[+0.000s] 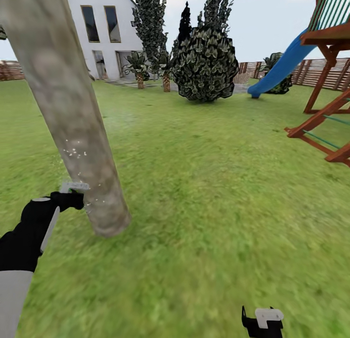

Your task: In the garden, pick up the pesticide atomizer on the floor and spray pesticide onto both trees until each tree trunk is fully covered.

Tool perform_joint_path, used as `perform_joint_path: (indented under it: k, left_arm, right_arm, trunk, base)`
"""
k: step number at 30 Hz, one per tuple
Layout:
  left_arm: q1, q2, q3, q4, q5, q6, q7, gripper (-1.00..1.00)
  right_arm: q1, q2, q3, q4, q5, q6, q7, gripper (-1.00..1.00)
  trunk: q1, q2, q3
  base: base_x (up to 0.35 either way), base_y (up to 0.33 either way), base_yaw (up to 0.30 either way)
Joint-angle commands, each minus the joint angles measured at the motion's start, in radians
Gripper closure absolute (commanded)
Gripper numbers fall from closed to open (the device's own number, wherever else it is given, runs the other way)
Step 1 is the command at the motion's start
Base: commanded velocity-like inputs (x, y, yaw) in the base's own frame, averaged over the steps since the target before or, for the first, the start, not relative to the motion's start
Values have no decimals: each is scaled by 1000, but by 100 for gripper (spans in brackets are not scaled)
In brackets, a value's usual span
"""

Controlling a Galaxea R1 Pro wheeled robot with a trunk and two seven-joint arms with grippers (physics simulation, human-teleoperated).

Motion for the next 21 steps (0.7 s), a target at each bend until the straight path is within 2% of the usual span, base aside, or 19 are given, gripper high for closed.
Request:
perform_joint_path:
  k: [1,4,7,16,21]
  left_arm:
    - [14,2,3,42,-1,-1,2,100]
    - [19,3,3,103,-3,-3,7,100]
    - [56,0,5,107,-5,-7,9,100]
    - [62,1,9,103,-5,-8,11,100]
    - [61,0,61,91,-1,-16,12,100]
  right_arm:
    - [0,0,0,0,0,0,0,-100]
    - [0,0,0,0,0,0,0,-100]
    - [0,-1,0,0,0,0,0,-100]
    - [0,0,0,0,0,0,0,-100]
    - [0,0,0,0,0,0,0,-100]
  trunk:
    - [0,0,0]
    - [0,0,0]
    - [0,0,0]
    - [0,0,0]
    - [0,0,0]
  base:
    - [192,-103,274]
    - [40,-22,156]
    - [29,-50,10]
    - [104,-239,0]
    - [10,-271,93]
